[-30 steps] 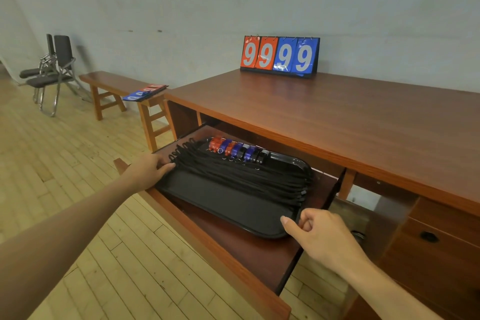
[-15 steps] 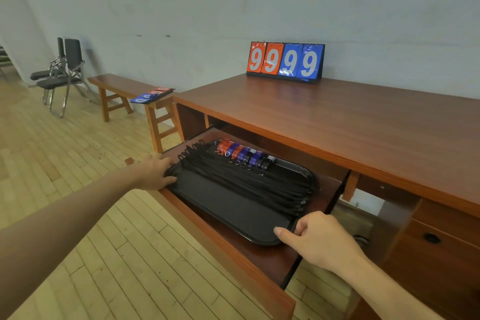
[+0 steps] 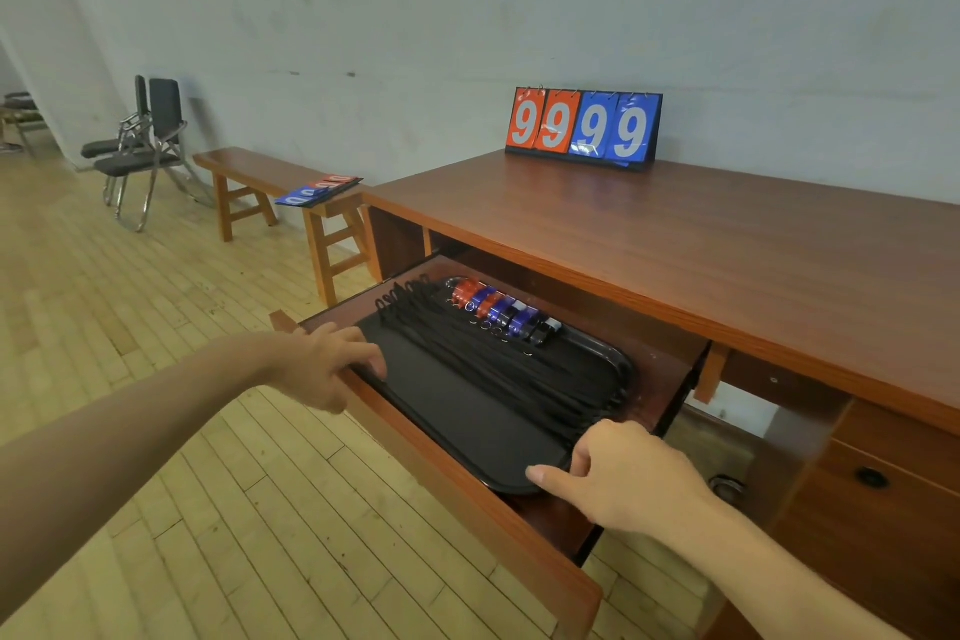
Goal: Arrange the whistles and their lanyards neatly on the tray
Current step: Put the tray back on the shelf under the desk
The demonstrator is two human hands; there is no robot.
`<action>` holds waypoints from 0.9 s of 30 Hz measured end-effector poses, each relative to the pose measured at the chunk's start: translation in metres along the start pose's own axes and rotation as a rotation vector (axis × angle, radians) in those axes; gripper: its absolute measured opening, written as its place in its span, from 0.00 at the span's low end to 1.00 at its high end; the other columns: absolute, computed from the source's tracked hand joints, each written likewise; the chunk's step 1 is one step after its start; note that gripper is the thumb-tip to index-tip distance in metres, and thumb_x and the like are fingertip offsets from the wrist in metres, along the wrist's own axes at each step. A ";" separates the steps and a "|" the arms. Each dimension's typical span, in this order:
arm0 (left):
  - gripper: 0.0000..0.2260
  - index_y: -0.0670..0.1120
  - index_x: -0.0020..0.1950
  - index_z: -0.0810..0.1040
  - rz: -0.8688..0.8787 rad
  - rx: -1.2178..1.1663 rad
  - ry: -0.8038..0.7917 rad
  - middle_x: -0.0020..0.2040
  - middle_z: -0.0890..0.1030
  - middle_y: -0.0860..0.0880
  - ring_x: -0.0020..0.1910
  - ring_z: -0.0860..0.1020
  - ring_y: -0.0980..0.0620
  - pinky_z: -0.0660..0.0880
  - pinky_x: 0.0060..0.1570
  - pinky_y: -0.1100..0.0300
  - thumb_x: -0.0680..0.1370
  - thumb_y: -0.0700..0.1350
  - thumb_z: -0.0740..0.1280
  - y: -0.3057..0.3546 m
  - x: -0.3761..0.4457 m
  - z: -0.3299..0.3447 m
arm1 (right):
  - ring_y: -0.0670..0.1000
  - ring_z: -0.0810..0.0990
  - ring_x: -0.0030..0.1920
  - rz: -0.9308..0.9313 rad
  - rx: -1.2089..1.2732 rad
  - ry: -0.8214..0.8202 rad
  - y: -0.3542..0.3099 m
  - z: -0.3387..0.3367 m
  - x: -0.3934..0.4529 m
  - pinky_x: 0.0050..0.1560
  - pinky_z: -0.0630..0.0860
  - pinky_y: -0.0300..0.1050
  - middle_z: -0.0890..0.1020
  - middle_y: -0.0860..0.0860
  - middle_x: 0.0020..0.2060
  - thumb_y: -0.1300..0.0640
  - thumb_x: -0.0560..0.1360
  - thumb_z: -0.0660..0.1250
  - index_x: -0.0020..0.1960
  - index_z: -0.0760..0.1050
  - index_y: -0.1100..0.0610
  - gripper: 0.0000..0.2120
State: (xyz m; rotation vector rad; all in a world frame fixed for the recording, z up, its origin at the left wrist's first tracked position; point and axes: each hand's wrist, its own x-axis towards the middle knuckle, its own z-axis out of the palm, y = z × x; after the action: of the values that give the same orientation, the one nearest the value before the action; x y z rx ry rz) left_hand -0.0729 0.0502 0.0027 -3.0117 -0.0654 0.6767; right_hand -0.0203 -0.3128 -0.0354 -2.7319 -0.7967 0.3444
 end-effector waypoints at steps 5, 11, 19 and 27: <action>0.29 0.67 0.57 0.72 0.069 0.078 0.133 0.55 0.72 0.64 0.59 0.68 0.59 0.69 0.65 0.53 0.60 0.77 0.61 0.004 0.006 -0.002 | 0.44 0.81 0.37 -0.134 -0.135 0.147 -0.015 -0.003 -0.004 0.45 0.81 0.46 0.80 0.45 0.33 0.27 0.74 0.59 0.39 0.76 0.50 0.26; 0.20 0.62 0.59 0.77 0.097 0.069 0.239 0.55 0.74 0.62 0.58 0.70 0.60 0.71 0.62 0.54 0.70 0.67 0.71 0.007 0.019 0.000 | 0.45 0.80 0.38 -0.174 -0.177 0.179 -0.016 -0.003 0.000 0.47 0.80 0.47 0.79 0.44 0.34 0.23 0.72 0.55 0.41 0.75 0.49 0.29; 0.44 0.58 0.78 0.59 0.028 -0.003 0.445 0.71 0.69 0.57 0.69 0.69 0.54 0.68 0.71 0.51 0.67 0.59 0.78 0.026 0.048 -0.009 | 0.45 0.73 0.42 -0.259 -0.216 0.241 -0.001 -0.003 0.007 0.44 0.76 0.44 0.74 0.42 0.40 0.20 0.69 0.53 0.43 0.69 0.48 0.30; 0.63 0.58 0.81 0.33 0.088 0.208 0.685 0.80 0.42 0.46 0.79 0.53 0.41 0.56 0.78 0.43 0.65 0.61 0.80 0.066 0.080 -0.029 | 0.63 0.59 0.76 -0.281 -0.423 0.438 0.029 -0.014 0.035 0.73 0.60 0.66 0.61 0.56 0.76 0.26 0.66 0.65 0.74 0.64 0.50 0.44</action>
State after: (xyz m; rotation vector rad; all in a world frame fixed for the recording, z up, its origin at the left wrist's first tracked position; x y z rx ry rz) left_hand 0.0138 -0.0124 -0.0092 -2.8716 0.1565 -0.3451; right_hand 0.0271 -0.3193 -0.0364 -2.8347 -1.2035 -0.5196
